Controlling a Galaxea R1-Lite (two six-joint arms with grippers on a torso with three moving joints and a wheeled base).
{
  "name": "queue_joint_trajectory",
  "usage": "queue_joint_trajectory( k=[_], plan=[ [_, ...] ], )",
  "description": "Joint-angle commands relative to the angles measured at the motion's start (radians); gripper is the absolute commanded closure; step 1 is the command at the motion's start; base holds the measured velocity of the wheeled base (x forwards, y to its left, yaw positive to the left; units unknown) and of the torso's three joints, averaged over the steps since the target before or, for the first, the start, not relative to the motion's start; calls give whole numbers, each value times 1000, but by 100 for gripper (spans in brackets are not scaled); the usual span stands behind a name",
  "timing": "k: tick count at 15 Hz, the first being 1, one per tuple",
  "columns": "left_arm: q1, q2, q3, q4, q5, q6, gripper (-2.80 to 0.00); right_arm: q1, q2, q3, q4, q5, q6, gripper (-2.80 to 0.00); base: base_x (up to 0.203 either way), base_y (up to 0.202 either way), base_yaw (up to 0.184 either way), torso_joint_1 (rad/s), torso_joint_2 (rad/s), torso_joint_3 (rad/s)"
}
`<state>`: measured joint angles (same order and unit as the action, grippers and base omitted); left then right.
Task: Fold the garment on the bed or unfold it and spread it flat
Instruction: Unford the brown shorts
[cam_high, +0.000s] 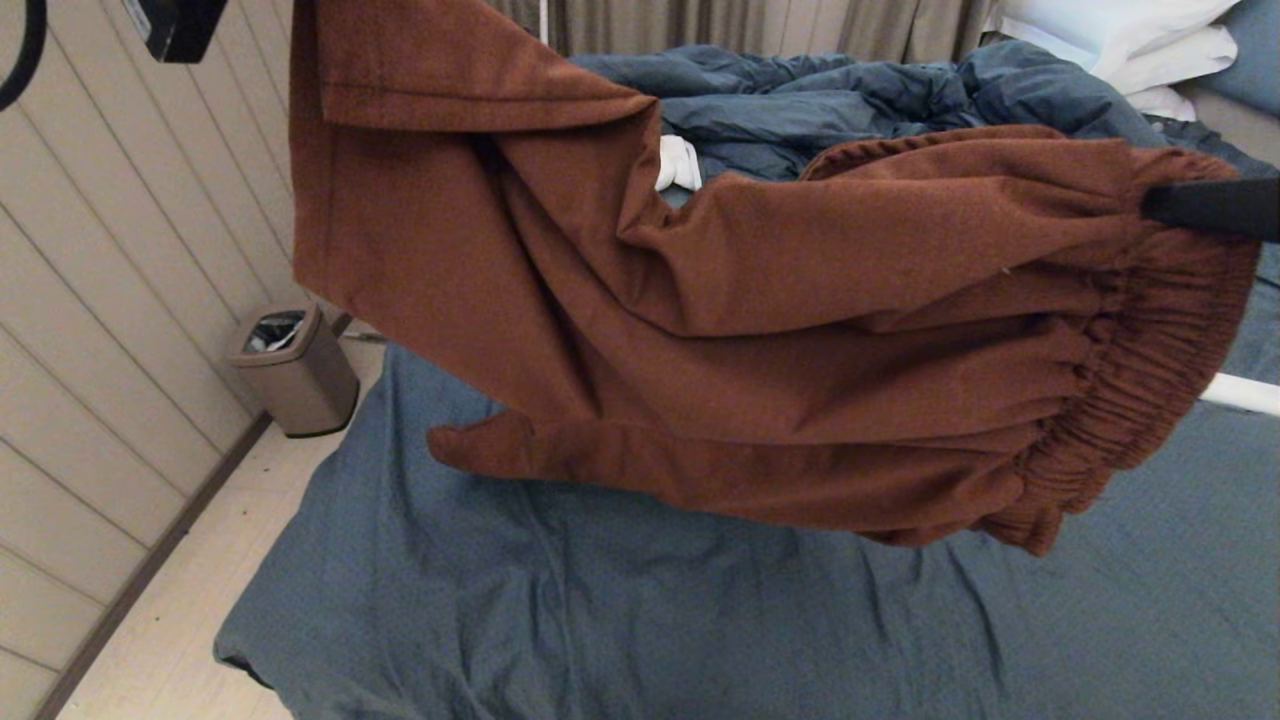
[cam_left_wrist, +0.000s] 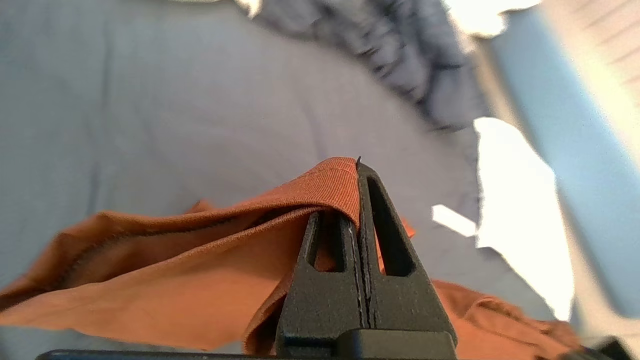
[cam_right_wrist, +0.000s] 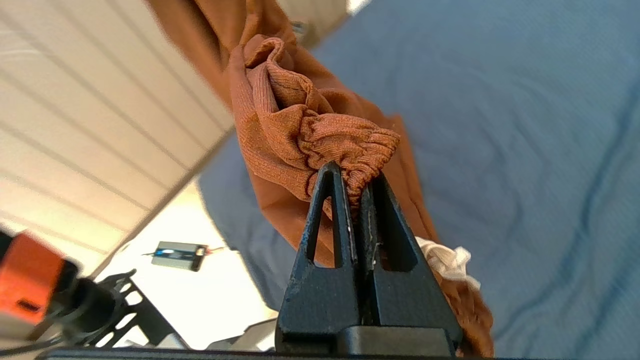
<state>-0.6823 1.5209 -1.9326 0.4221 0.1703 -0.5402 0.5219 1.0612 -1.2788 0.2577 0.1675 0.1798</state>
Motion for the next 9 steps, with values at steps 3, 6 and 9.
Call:
queue_joint_trajectory(
  k=[3, 6, 9],
  plan=[
    [-68, -74, 0, -30, 3, 10, 0, 11, -27, -37, 0, 49, -3, 0, 0, 0, 0, 0, 0, 0],
    [-116, -121, 0, -35, 5, 30, 0, 37, -42, -36, 0, 52, -18, 0, 0, 0, 0, 0, 0, 0],
    [-122, -150, 0, -48, 6, 57, 0, 38, -47, -54, -1, 64, -25, 0, 0, 0, 0, 0, 0, 0]
  ],
)
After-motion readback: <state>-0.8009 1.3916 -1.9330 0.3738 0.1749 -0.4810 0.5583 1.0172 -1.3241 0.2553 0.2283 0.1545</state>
